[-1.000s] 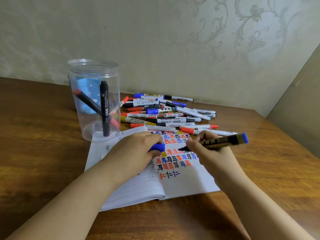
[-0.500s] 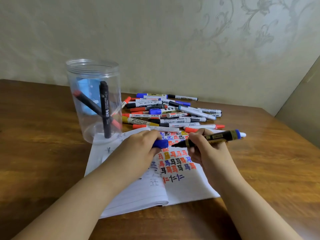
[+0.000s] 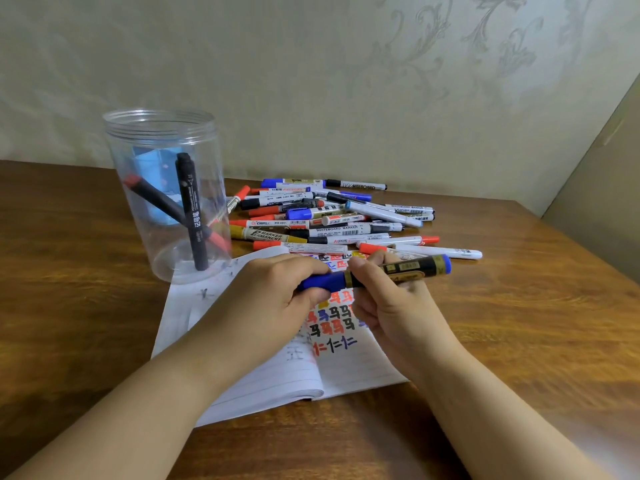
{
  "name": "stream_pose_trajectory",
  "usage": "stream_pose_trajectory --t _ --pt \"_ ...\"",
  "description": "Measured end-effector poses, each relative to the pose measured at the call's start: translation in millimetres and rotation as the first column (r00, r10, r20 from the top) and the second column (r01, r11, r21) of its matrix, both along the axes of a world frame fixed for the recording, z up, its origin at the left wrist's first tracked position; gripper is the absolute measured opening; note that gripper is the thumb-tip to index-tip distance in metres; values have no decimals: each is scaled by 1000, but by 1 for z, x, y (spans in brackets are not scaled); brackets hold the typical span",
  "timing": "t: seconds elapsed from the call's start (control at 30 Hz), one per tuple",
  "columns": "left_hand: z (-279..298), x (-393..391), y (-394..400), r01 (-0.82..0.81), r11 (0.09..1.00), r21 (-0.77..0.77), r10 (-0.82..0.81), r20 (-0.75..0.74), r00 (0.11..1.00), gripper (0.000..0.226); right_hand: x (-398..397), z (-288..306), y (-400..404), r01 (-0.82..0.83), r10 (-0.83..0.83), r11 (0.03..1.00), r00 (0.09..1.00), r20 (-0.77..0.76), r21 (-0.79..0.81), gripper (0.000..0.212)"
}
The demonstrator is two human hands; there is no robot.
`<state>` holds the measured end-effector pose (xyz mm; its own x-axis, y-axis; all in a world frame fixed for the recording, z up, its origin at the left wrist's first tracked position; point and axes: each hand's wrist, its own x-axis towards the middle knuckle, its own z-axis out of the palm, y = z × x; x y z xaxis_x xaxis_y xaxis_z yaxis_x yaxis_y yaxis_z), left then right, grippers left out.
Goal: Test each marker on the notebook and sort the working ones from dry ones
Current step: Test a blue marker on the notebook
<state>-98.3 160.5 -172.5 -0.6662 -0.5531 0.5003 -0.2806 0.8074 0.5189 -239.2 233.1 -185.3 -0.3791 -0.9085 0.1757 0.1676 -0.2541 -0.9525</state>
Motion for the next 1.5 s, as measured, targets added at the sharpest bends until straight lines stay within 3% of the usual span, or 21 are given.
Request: stream_pose_trajectory --t 0.13,0.37,0.47,0.53,0.67,0.9,1.07,1.2,1.33,1.4,1.5 --pt "0 0 4 6 1000 0 -6 13 1000 21 3 -4 0 -12 13 1000 1000 18 -21 36" --pt "-5 -3 0 -65 998 -6 65 -8 998 14 2 -2 -2 -1 3 998 999 -35 69 22" --pt "-6 2 -9 -120 993 -23 120 33 992 15 -3 5 -2 124 -125 988 992 12 88 30" --pt "-4 5 -15 -140 990 -22 141 49 989 14 -6 12 -1 213 -216 975 975 56 58 20" --pt "14 17 -20 -204 961 -185 228 117 967 23 1 36 -6 249 -246 968 965 -92 23 17" --pt "39 95 -34 -360 896 -260 399 114 910 22 40 116 -37 265 -382 898 865 -325 -352 10" --pt "41 124 -32 -375 884 -277 432 185 882 27 70 137 -93 178 -370 920 684 -628 -348 6" --pt "38 133 -32 -416 874 -250 466 193 864 25 84 135 -127 191 -294 950 296 -909 -246 18" --pt "30 134 -32 -410 885 -219 451 195 871 30 91 127 -152 224 -51 974 26 -998 -44 29" --pt "28 135 -33 -407 890 -206 447 214 869 29 92 126 -161 254 54 966 -15 -998 49 35" --pt "26 134 -35 -405 894 -192 442 226 868 28 95 124 -162 281 114 952 41 -993 120 34"
